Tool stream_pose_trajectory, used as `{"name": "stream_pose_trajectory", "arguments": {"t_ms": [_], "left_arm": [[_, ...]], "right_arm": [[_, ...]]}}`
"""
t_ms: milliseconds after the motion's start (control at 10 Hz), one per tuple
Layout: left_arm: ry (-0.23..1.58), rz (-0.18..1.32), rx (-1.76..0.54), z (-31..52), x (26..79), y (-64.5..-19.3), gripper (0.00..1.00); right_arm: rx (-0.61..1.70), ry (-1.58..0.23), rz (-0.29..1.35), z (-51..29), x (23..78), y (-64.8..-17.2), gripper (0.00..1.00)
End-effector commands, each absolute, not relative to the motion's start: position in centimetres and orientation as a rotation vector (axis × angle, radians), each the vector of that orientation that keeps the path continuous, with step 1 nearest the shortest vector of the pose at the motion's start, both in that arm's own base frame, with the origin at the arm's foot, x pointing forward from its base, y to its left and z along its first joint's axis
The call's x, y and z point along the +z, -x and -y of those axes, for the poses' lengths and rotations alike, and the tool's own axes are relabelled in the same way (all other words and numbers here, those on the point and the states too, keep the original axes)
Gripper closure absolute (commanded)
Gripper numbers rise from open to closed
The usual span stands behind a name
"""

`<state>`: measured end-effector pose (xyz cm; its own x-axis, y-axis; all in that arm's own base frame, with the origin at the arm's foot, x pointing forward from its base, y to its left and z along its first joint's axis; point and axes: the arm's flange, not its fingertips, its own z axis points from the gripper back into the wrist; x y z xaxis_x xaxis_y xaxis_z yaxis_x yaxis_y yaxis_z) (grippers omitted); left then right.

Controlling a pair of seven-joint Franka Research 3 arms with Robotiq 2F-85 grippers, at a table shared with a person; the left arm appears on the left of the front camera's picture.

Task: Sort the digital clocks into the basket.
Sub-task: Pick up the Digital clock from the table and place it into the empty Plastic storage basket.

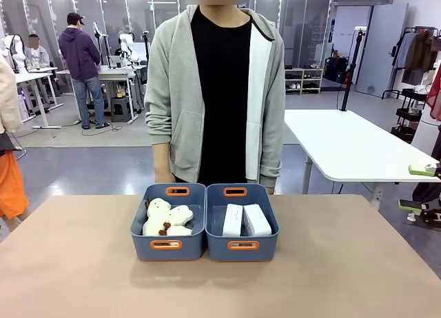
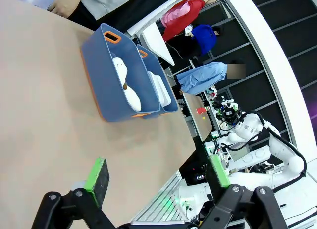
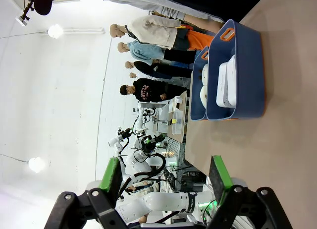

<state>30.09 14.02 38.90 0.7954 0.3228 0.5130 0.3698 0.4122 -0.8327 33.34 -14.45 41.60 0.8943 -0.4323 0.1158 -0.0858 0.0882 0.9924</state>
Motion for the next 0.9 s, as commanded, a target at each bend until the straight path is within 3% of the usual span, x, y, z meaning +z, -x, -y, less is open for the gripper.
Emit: {"name": "stream_pose_trajectory", "arguments": {"t_ms": [0,800], "left_arm": [[1.190,0.692,-0.025,-13.91,39.59,-30.01,0.00],[1.190,0.692,-0.025,-13.91,39.59,-30.01,0.00]], "right_arm": [[-0.289,-1.482,0.426,14.30,42.10,-33.42,0.10],[-0.289,-1.482,0.426,14.30,42.10,-33.42,0.10]]}}
